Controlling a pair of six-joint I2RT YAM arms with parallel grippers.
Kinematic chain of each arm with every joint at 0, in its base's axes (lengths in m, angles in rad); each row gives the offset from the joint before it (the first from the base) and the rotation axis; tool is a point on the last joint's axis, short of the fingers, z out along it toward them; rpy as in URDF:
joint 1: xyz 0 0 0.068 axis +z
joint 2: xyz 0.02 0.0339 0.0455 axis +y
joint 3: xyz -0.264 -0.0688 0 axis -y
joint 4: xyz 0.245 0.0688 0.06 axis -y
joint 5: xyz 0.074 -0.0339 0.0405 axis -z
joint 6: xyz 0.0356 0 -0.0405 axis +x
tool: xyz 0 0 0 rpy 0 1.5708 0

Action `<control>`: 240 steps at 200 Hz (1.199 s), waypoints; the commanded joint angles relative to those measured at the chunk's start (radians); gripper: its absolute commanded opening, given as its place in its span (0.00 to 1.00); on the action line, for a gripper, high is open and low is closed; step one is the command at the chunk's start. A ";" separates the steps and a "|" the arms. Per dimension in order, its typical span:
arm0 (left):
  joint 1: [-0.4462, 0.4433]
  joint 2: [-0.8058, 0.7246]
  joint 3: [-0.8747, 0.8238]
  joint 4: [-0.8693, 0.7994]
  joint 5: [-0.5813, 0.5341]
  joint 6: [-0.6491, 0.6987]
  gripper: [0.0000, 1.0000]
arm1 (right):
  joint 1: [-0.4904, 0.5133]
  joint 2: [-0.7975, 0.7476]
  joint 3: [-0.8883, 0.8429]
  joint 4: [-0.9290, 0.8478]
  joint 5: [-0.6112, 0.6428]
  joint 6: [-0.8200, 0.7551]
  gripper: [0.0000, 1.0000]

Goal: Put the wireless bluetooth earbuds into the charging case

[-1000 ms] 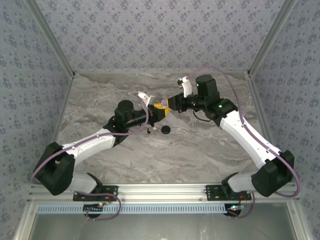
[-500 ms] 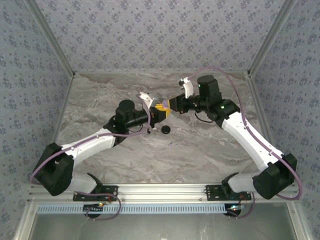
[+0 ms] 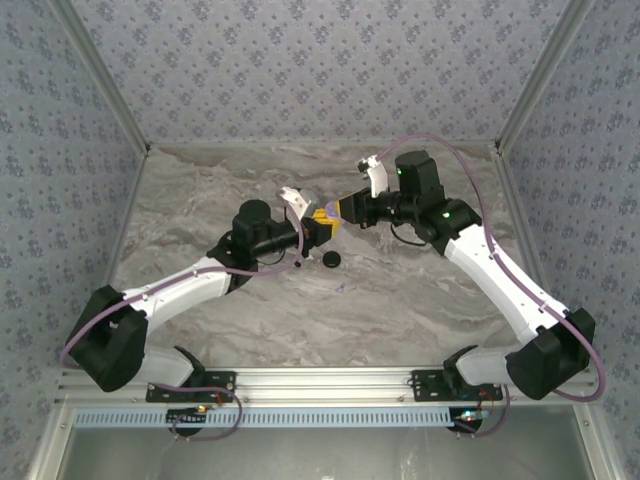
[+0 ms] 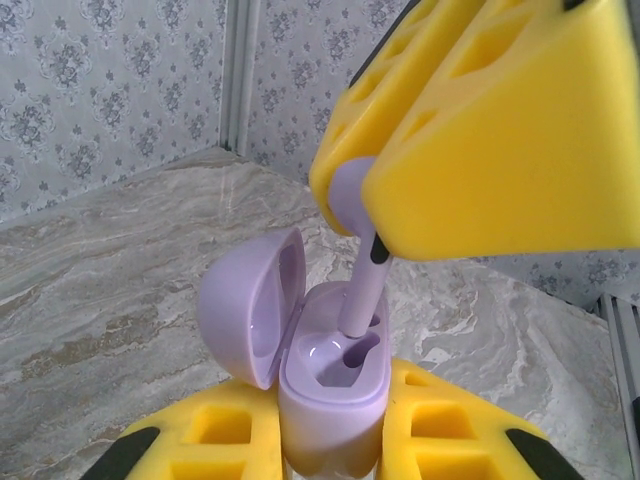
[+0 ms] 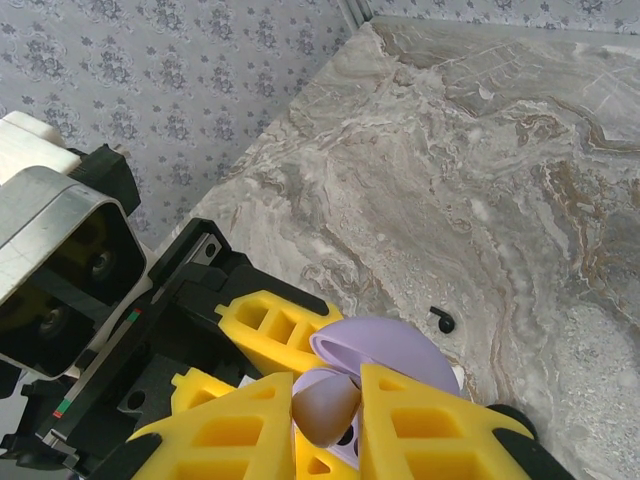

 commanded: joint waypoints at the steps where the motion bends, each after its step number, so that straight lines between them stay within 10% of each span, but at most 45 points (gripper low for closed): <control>1: -0.005 -0.030 0.041 -0.001 -0.010 0.036 0.17 | 0.000 -0.028 0.017 -0.015 0.011 -0.017 0.21; 240: -0.008 -0.035 -0.018 0.137 -0.007 0.114 0.15 | -0.015 -0.028 -0.006 0.006 0.013 -0.010 0.22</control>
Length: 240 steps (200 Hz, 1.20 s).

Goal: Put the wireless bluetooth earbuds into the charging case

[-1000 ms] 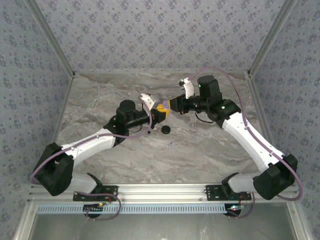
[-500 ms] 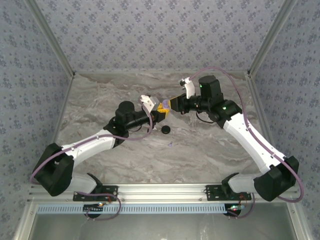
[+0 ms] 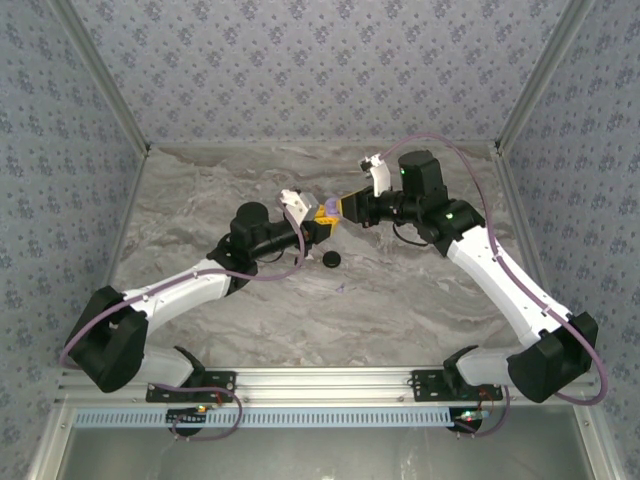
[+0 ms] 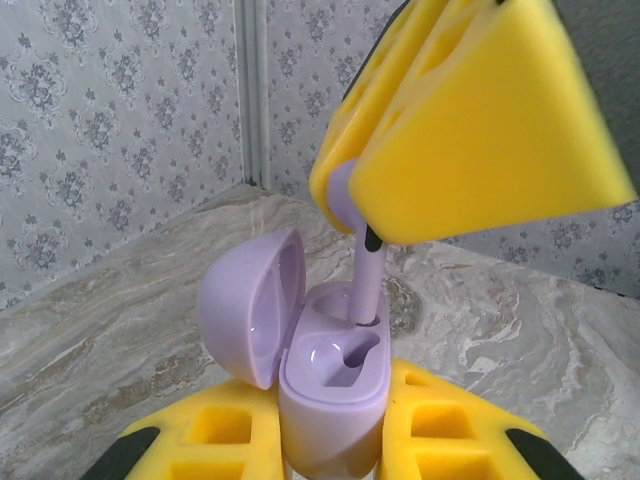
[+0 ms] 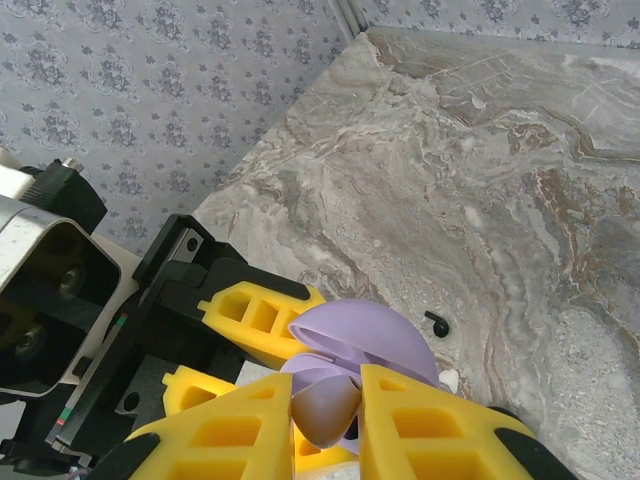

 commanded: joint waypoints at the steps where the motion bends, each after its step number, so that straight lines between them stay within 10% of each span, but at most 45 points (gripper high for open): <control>1: -0.007 -0.030 0.004 0.060 0.025 -0.009 0.14 | -0.006 -0.013 -0.006 0.007 0.004 -0.009 0.22; 240: -0.007 -0.027 0.019 0.046 0.007 -0.019 0.14 | -0.003 0.029 0.004 -0.035 -0.020 -0.022 0.23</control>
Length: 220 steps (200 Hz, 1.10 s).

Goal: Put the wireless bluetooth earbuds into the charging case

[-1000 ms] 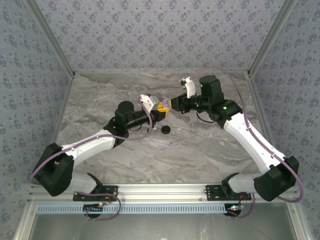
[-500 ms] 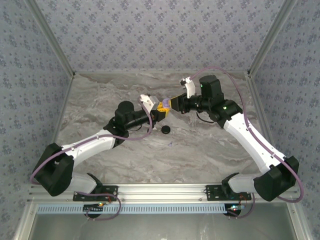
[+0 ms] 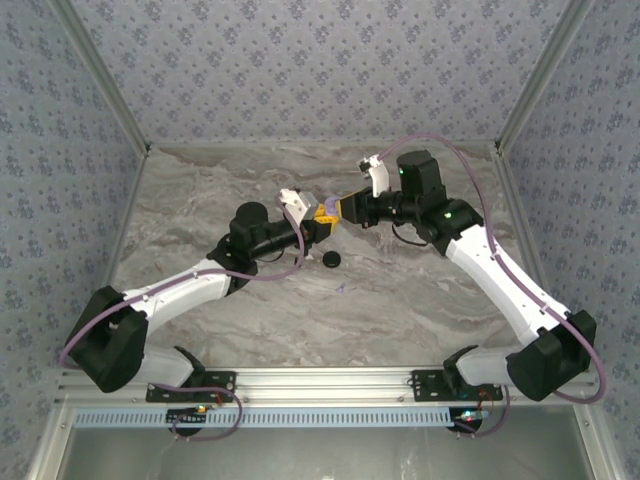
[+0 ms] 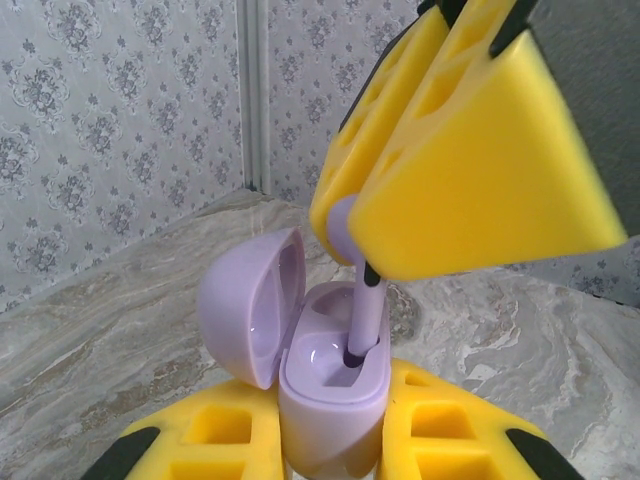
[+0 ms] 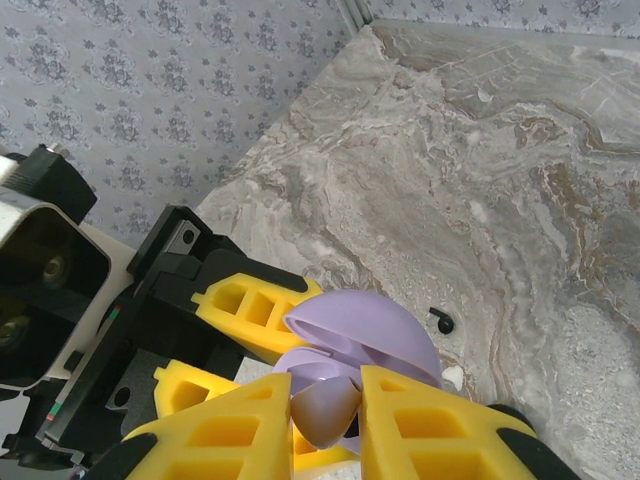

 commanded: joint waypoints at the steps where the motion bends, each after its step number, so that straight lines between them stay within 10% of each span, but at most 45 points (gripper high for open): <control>1: -0.006 -0.027 0.018 0.036 0.008 -0.006 0.15 | -0.002 0.016 0.005 -0.032 -0.006 -0.018 0.23; 90: -0.007 -0.027 0.013 0.035 0.013 -0.013 0.15 | -0.002 0.021 0.027 -0.066 0.024 -0.030 0.42; 220: -0.006 -0.025 0.015 0.003 -0.036 -0.026 0.15 | 0.013 -0.002 0.051 -0.110 0.077 -0.061 0.36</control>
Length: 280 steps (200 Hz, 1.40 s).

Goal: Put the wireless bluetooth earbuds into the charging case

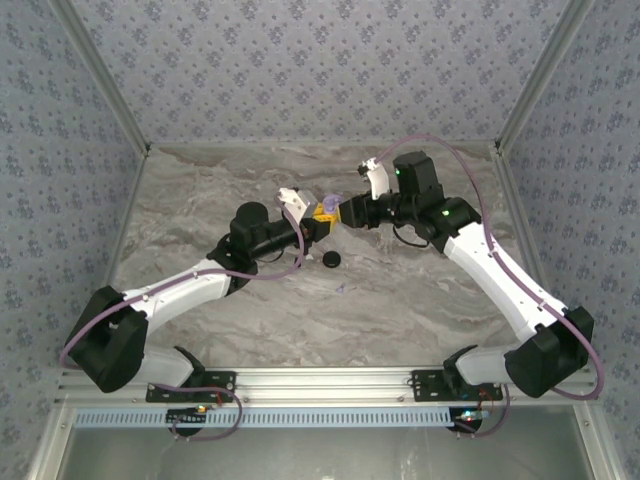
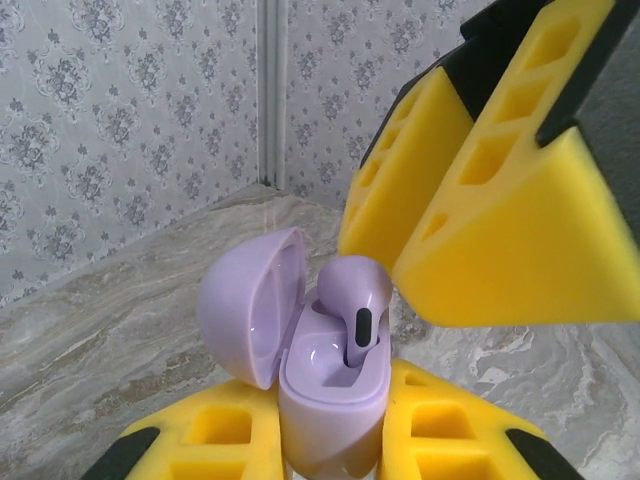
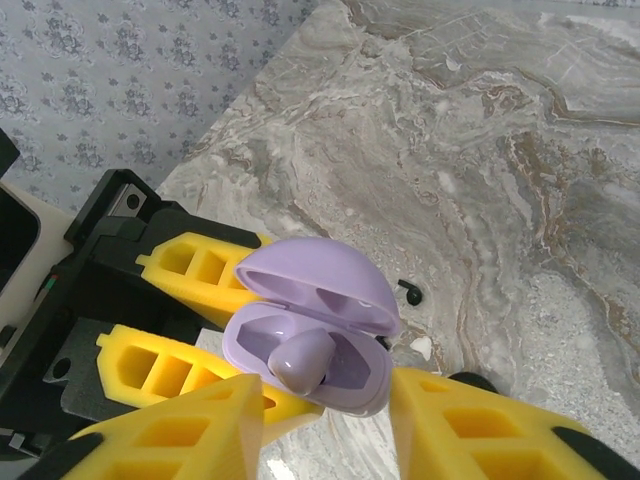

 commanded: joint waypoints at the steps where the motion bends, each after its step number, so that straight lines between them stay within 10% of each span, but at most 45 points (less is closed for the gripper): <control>1: -0.007 -0.025 0.015 0.011 0.002 -0.011 0.15 | 0.006 -0.017 0.033 -0.030 0.021 -0.019 0.36; 171: -0.007 -0.026 0.020 0.008 0.102 -0.009 0.15 | 0.026 0.038 0.082 -0.088 0.025 -0.059 0.30; 280: -0.002 -0.047 0.028 -0.190 -0.093 -0.014 0.15 | 0.027 -0.029 0.031 -0.180 0.291 -0.044 0.37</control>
